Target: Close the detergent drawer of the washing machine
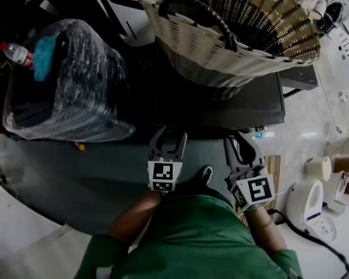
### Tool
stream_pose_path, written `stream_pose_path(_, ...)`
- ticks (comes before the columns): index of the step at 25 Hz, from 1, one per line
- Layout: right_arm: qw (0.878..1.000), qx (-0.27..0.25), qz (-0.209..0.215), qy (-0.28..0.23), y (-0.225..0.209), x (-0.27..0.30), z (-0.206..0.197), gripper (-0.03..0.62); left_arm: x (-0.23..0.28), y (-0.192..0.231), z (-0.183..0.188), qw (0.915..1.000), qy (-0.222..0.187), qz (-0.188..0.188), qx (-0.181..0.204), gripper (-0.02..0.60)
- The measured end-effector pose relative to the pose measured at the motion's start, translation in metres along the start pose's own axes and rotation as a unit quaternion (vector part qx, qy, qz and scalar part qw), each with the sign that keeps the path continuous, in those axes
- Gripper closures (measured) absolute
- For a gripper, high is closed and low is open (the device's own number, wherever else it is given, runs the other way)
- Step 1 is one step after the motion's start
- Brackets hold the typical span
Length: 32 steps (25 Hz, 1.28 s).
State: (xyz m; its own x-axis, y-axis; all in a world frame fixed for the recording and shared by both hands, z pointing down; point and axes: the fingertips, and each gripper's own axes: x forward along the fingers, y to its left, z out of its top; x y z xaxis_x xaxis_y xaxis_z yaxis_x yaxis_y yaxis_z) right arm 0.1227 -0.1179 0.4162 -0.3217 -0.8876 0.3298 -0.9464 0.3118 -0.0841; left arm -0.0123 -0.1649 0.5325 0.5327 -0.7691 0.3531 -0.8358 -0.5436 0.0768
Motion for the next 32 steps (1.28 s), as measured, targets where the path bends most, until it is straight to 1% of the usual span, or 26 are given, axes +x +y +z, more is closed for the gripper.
stream_pose_path(3, 1.000, -0.006, -0.003, -0.023, 0.005, -0.004, 0.012, 0.491, -0.023, -0.013, 0.044, 0.9985, -0.041, -0.034, 0.010, 0.345)
stream_pose_path(6, 0.999, -0.017, -0.008, -0.048, 0.010, -0.011, 0.026, 0.491, -0.043, -0.015, 0.082, 0.9951, -0.083, -0.047, 0.025, 0.344)
stream_pose_path(8, 0.997, -0.023, -0.012, -0.068, 0.013, -0.017, 0.037, 0.491, -0.058, -0.012, 0.107, 0.9928, -0.111, -0.039, 0.024, 0.344)
stream_pose_path(12, 0.993, -0.038, -0.023, -0.107, 0.015, -0.031, 0.064, 0.491, -0.089, 0.005, 0.156, 0.9858, -0.167, -0.008, 0.017, 0.344)
stream_pose_path(15, 0.989, -0.060, -0.035, -0.134, 0.015, -0.043, 0.088, 0.490, -0.106, 0.014, 0.183, 0.9822, -0.186, 0.000, 0.024, 0.344)
stream_pose_path(17, 0.985, -0.069, -0.043, -0.154, 0.015, -0.053, 0.103, 0.503, -0.115, 0.017, 0.197, 0.9807, -0.193, -0.003, 0.029, 0.347)
stream_pose_path(19, 0.982, -0.072, -0.053, -0.167, 0.013, -0.063, 0.114, 0.528, -0.120, 0.017, 0.206, 0.9789, -0.201, -0.011, 0.039, 0.350)
stream_pose_path(21, 0.981, -0.073, -0.058, -0.172, 0.012, -0.070, 0.121, 0.533, -0.123, 0.017, 0.211, 0.9770, -0.207, -0.019, 0.047, 0.356)
stream_pose_path(24, 0.979, -0.077, -0.063, -0.177, 0.008, -0.075, 0.125, 0.533, -0.122, 0.015, 0.212, 0.9774, -0.207, -0.027, 0.034, 0.359)
stream_pose_path(27, 0.978, -0.081, -0.060, -0.180, 0.006, -0.076, 0.124, 0.533, -0.119, 0.016, 0.206, 0.9794, -0.199, -0.028, 0.020, 0.360)
stream_pose_path(30, 0.980, -0.075, -0.064, -0.174, 0.001, -0.077, 0.121, 0.533, -0.116, 0.017, 0.201, 0.9808, -0.192, -0.027, 0.019, 0.360)
stream_pose_path(32, 0.980, -0.073, -0.060, -0.175, 0.001, -0.076, 0.120, 0.533, -0.115, 0.017, 0.200, 0.9812, -0.190, -0.026, 0.020, 0.362)
